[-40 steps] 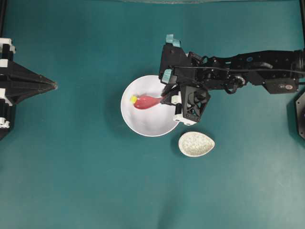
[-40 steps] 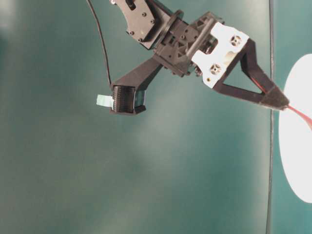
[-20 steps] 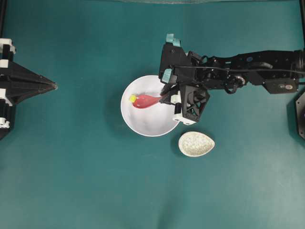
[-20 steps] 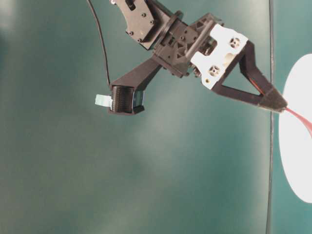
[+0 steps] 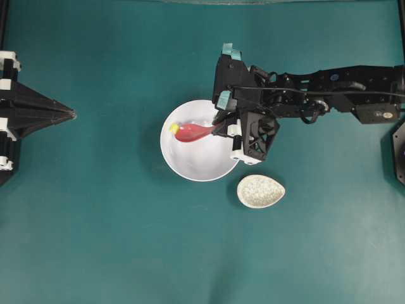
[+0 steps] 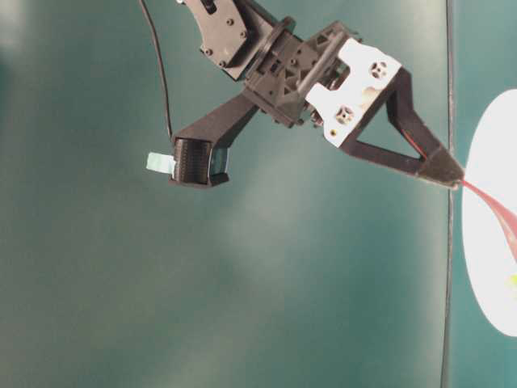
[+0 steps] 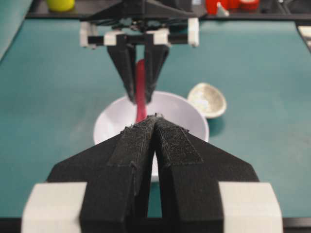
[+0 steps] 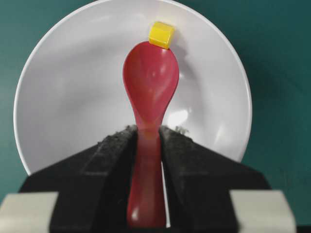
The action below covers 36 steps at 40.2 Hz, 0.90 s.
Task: Scoop the yellow hexagonal prism block from the bowl with a spoon using the right arm.
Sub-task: 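Push the spoon under the yellow block along the bowl wall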
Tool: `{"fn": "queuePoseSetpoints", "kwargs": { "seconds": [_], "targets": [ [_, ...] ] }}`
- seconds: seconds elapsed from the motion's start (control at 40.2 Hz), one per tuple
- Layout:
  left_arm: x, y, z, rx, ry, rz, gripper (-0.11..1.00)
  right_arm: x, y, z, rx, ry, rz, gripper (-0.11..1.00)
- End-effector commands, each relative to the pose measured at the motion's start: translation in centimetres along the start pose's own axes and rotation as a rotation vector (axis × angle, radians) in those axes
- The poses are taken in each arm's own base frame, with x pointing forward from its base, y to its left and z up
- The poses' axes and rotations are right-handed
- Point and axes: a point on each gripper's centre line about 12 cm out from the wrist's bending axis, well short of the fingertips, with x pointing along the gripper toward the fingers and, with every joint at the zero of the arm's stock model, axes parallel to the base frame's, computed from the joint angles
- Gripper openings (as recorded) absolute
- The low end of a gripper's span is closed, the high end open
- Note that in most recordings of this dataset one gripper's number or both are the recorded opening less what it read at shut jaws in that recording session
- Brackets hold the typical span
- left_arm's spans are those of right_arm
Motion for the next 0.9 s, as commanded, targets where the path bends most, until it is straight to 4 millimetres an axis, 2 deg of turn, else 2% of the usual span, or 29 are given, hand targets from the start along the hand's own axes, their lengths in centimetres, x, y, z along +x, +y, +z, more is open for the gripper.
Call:
{"fn": "queuePoseSetpoints", "kwargs": {
  "seconds": [0.0,0.87],
  "targets": [
    [0.10,0.09,1.17,0.003,-0.028,0.004,0.01,-1.35,0.11,1.94,-0.007,-0.067,0.000,0.24],
    [0.10,0.09,1.17,0.003,-0.028,0.004,0.01,-1.35,0.10,2.11,-0.012,-0.086,-0.005,0.24]
  ]
}}
